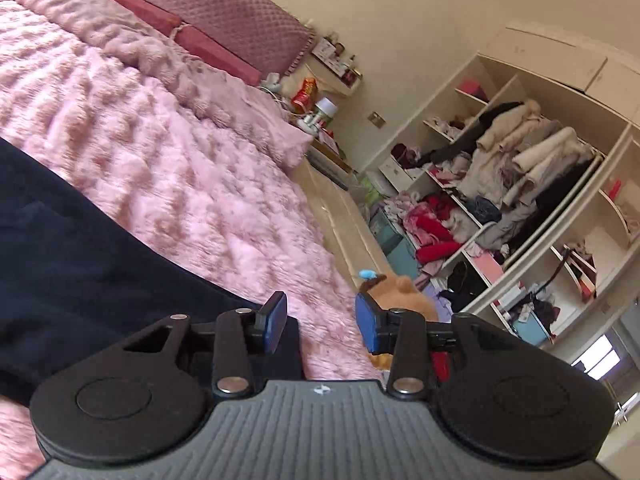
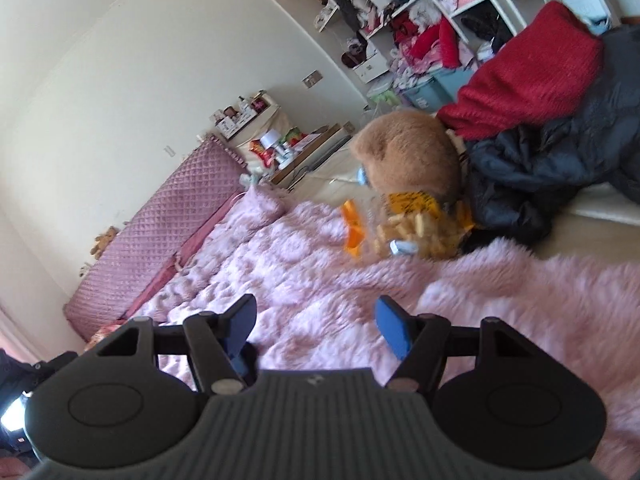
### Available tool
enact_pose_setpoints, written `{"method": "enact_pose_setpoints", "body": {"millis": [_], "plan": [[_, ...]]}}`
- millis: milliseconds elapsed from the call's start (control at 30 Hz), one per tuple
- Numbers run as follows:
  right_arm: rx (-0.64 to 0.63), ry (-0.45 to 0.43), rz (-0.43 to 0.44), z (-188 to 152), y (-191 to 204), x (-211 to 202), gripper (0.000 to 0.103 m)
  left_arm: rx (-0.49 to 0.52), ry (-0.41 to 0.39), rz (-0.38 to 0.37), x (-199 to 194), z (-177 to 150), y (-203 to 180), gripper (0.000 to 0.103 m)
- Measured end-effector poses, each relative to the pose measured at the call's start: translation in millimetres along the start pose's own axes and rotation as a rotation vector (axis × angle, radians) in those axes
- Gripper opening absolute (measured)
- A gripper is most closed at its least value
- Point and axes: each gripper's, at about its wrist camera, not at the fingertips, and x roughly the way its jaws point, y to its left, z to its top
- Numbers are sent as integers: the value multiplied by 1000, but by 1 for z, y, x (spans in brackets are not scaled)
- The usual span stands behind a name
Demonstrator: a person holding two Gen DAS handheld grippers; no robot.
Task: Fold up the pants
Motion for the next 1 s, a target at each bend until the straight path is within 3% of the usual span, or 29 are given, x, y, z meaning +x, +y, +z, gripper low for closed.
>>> {"method": "enact_pose_setpoints", "body": {"millis": [100,200,300,333,433,533,600,667,733,833,900,1000], "plan": [[84,114,146,-13,7,13,64,19,-50,117,-51,32,42,48],[196,239,248,-35,17,23,71,-105,-82,205,-108,49,107,51],[248,276,287,-60,29,20,74,-148,-38,370,-140,48,160,51],[235,293,286,-66,36,18,74,-162,-27,388,-147,44,178,51],[190,287,228,-80,54,4,77,-318,5,308,-154,36,229,51],[221,254,172,-94,61,-14,77,-561,-71,105,-163,18,277,52],[221,251,155,-100,64,-23,77,-685,-109,-33,-161,8,297,64],[203,297,171,-106,68,-23,83,-767,-142,-102,-154,4,313,65],[221,380,210,-117,65,-11,83,-784,-146,-77,-143,7,322,65],[230,444,177,-126,61,20,82,-771,-95,-12,-120,10,336,63],[237,462,195,-127,60,37,83,-767,-57,7,-108,11,344,56],[284,430,256,-123,55,54,82,-785,-74,-27,-102,12,350,55]]}}
